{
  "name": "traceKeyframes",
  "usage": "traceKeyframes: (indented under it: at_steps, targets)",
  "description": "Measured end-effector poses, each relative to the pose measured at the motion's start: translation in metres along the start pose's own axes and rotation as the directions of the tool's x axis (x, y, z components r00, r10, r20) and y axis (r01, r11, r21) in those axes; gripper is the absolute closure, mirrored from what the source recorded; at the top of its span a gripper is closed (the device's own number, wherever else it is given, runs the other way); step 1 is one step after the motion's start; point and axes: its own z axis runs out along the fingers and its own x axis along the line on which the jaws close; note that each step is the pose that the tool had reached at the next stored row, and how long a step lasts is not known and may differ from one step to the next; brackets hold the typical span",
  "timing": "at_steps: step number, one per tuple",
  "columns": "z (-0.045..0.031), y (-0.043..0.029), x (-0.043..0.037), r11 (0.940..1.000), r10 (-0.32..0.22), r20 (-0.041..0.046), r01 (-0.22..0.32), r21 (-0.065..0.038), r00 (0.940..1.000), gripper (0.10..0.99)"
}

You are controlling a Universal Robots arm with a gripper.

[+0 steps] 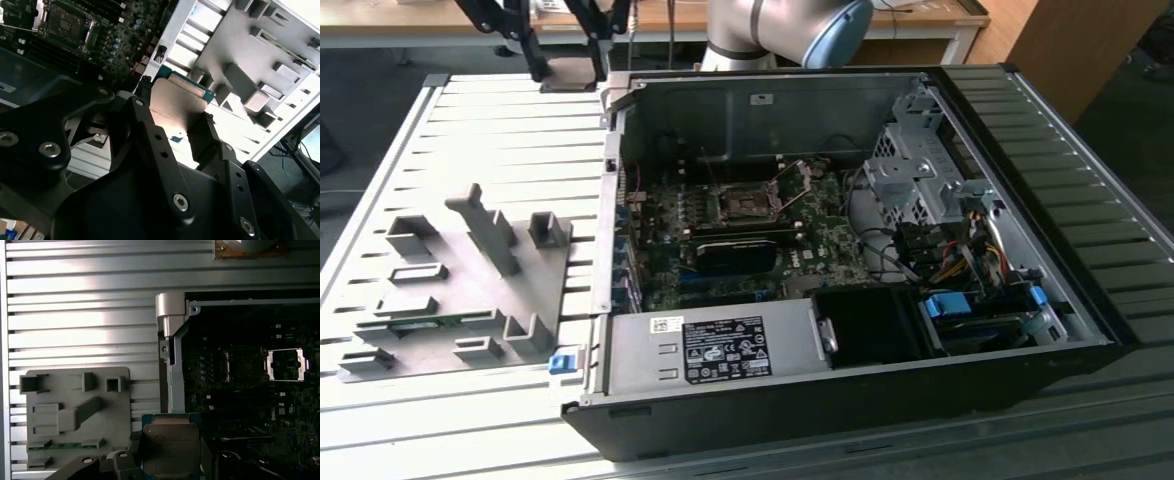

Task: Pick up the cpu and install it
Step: 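Pick up the cpu and move it towards the insertion slot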

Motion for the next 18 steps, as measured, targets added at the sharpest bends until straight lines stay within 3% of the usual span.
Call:
traceKeyframes:
  at_steps: [8, 12, 18]
  targets:
    - [0.0012, 0.0008, -0.0112, 1.0000, 0.000, 0.0000, 0.000, 0.000, 1.0000, 0.541]
    - [0.0033, 0.0032, -0.0211, 1.0000, 0.000, 0.0000, 0.000, 0.000, 1.0000, 0.541]
    - [0.0086, 0.0087, -0.0426, 1.0000, 0.000, -0.0001, 0.000, 0.000, 1.0000, 0.541]
